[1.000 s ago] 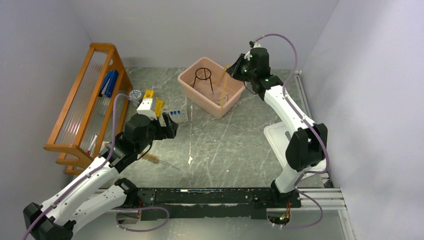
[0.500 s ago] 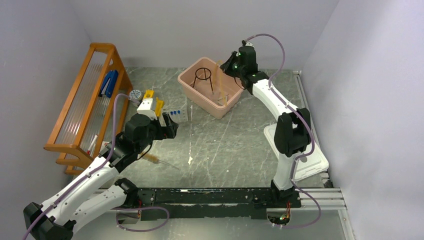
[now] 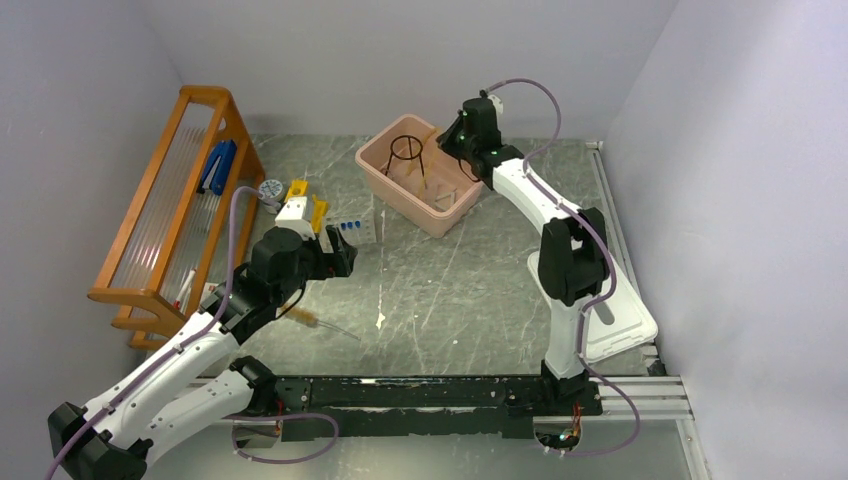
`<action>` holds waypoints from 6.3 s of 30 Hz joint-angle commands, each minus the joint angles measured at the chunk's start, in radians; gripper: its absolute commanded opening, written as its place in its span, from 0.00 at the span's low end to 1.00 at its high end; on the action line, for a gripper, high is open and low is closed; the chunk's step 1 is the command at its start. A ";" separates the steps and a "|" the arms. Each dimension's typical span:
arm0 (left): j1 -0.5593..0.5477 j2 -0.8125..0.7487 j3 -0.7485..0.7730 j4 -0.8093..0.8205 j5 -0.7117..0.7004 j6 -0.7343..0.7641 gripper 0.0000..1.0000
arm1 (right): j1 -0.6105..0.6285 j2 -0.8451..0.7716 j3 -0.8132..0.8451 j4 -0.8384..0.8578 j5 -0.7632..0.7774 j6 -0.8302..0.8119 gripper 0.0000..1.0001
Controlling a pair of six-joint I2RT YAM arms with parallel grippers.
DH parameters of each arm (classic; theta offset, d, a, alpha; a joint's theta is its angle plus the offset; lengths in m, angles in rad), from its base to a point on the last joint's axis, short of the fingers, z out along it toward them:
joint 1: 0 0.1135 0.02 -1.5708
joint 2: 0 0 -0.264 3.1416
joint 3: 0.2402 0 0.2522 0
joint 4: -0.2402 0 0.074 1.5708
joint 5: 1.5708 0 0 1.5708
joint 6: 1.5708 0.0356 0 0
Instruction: Organize the chemistry lab equipment
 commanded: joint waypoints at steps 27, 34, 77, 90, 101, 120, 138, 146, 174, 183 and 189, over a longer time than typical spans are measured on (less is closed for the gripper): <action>0.001 0.004 0.000 0.007 -0.011 -0.003 0.95 | 0.085 -0.182 -0.064 -0.141 0.200 -0.331 0.48; 0.001 0.014 0.001 0.003 -0.016 -0.003 0.94 | 0.085 -0.009 0.109 -0.156 0.121 -0.402 0.50; 0.001 0.042 0.031 -0.002 -0.018 -0.006 0.94 | 0.147 -0.249 -0.060 -0.324 0.301 -0.311 0.49; 0.001 -0.025 0.292 -0.200 -0.207 0.014 0.94 | 0.358 -0.507 -0.468 -0.097 -0.013 -0.420 0.49; 0.001 -0.078 0.488 -0.275 -0.295 0.107 0.94 | 0.682 -0.346 -0.558 0.003 0.039 -0.410 0.49; 0.002 -0.090 0.517 -0.297 -0.312 0.120 0.96 | 0.899 0.061 -0.279 -0.046 0.007 -0.577 0.45; 0.001 -0.076 0.541 -0.310 -0.299 0.129 0.96 | 0.903 0.064 -0.264 -0.101 0.076 -0.645 0.00; 0.001 -0.087 0.572 -0.320 -0.302 0.139 0.96 | 0.874 -0.279 -0.479 0.002 -0.010 -0.777 0.00; 0.001 -0.122 0.511 -0.277 -0.234 0.122 0.95 | 0.105 -0.371 -0.310 0.095 -0.377 -0.776 0.00; 0.001 -0.111 0.486 -0.271 -0.217 0.114 0.95 | 0.075 -0.152 -0.159 -0.086 -0.464 -0.871 0.00; 0.001 -0.095 0.475 -0.272 -0.200 0.108 0.95 | 0.075 -0.040 -0.073 -0.170 -0.457 -0.900 0.00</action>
